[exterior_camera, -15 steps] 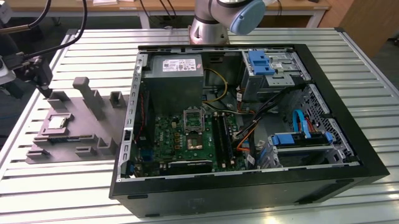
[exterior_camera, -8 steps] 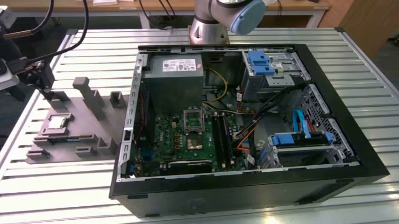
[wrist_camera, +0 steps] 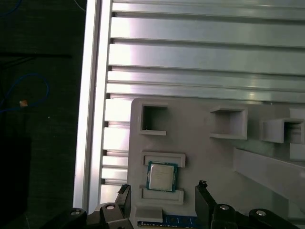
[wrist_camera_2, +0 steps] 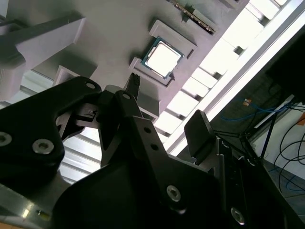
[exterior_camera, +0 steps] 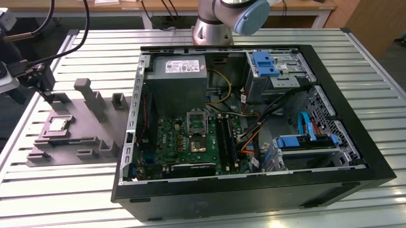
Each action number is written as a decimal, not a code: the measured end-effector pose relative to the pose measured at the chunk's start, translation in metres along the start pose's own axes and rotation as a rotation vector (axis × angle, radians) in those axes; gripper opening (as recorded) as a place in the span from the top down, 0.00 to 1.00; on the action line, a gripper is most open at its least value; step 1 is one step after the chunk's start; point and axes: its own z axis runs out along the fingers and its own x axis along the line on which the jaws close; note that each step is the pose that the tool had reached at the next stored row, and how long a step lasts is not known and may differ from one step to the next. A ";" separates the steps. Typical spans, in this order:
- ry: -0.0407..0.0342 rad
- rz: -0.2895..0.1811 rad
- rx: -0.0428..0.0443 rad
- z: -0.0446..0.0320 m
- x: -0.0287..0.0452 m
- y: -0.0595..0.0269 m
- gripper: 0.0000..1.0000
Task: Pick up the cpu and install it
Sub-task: 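Pick up the cpu and move it towards the insertion slot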
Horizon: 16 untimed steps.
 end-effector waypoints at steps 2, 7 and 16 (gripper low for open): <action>0.0001 0.000 0.0001 0.0031 0.0000 -0.0002 0.35; 0.0000 0.000 0.0000 0.0122 -0.0002 -0.0009 0.35; -0.0003 0.000 -0.0001 0.0154 0.0002 -0.0012 0.35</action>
